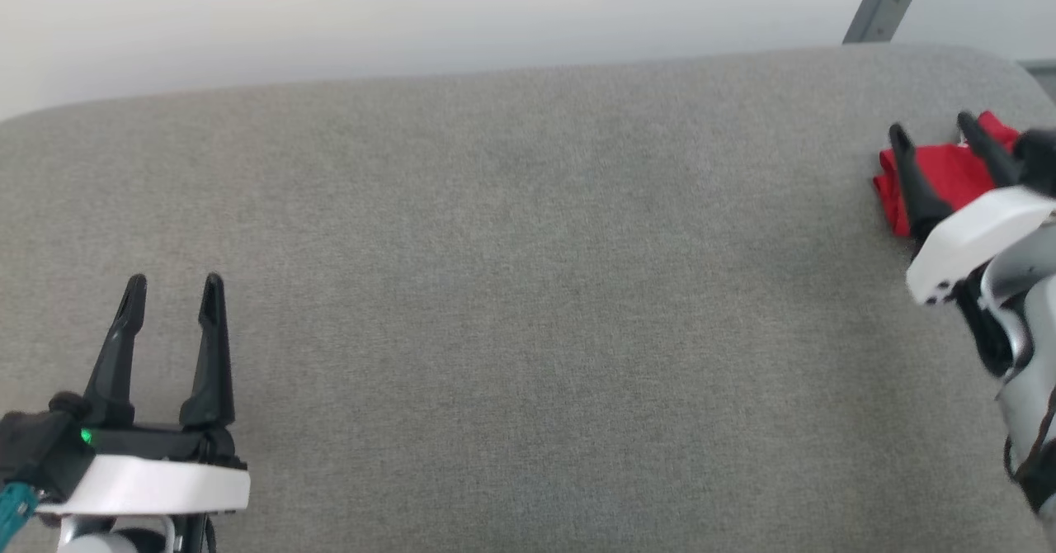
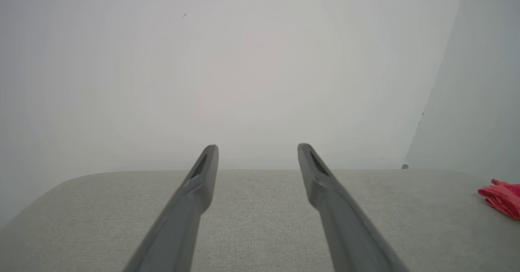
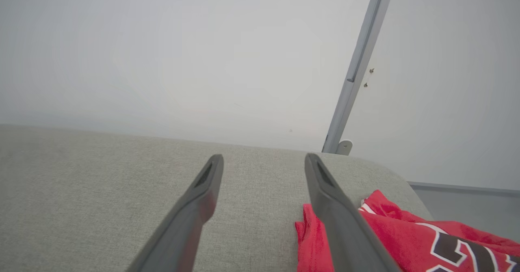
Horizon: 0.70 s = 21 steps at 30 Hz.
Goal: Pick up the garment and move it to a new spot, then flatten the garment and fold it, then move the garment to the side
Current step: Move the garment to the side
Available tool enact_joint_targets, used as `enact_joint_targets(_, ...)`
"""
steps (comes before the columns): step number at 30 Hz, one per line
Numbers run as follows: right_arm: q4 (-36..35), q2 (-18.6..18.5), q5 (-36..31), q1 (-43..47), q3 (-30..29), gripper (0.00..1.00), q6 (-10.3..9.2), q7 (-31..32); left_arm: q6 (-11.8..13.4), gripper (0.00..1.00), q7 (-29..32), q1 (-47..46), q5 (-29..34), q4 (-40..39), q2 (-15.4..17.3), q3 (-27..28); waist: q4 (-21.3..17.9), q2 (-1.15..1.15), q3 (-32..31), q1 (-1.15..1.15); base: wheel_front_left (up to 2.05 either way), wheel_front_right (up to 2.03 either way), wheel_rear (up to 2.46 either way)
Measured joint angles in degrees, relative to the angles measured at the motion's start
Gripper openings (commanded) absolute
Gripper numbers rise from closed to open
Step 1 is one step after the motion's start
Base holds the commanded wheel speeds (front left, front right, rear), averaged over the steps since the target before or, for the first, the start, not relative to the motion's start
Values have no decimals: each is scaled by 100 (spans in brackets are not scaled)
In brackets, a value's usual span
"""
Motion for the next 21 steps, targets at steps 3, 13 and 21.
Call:
enact_joint_targets(3, -208, 55, 31, 301, 40, 100, 0, -110, 0, 100, 0, 179, 34, -5, -37, 112, 39, 0, -146, 0, 0, 0, 0)
enact_joint_targets(13, -947, 382, -96, 1505, -183, 100, 0, -599, 0, 100, -1, 751, 177, -86, -235, 431, 148, 0, -540, 0, 0, 0, 0)
enact_joint_targets(21, -1477, 726, -257, 2297, -554, 100, 0, -713, -1, 100, 0, 1109, 330, -33, -393, 594, 225, 0, -756, 0, 0, 0, 0)
